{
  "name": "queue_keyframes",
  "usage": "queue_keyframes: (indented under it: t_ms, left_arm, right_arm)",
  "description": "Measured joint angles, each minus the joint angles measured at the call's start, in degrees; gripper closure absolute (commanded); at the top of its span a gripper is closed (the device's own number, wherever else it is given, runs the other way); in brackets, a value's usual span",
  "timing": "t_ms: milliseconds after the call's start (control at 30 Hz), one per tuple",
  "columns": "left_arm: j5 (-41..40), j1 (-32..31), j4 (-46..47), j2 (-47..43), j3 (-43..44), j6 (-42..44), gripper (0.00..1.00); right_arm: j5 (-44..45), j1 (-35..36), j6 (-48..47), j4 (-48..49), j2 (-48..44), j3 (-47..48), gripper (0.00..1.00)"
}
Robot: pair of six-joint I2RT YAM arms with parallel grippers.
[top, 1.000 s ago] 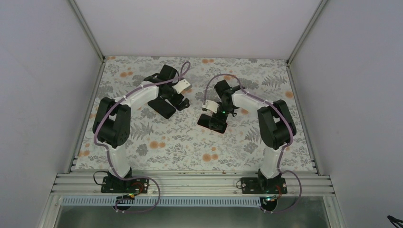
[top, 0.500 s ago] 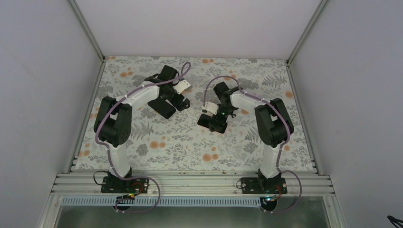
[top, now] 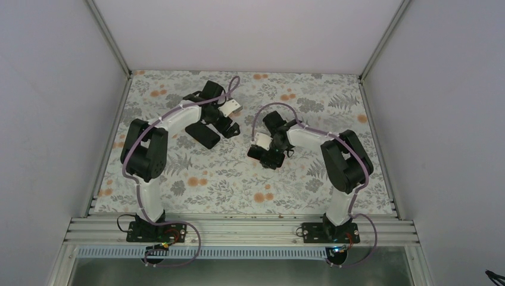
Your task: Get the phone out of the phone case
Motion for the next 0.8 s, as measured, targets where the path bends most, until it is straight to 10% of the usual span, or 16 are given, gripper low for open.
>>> queue_keyframes:
  t_ms: [267, 800]
  left_arm:
    - [11.0, 0.1, -7.8, 4.7, 6.4, 3.0, 0.0]
    - [23.7, -0.3, -13.5, 9.6, 6.6, 4.6, 0.0]
  right_arm:
    - [-0.2, 0.2, 1.3, 2.8, -1.7, -2.5, 0.36]
    - [6.9, 1.6, 1.3, 4.7, -5.1, -4.3, 0.3]
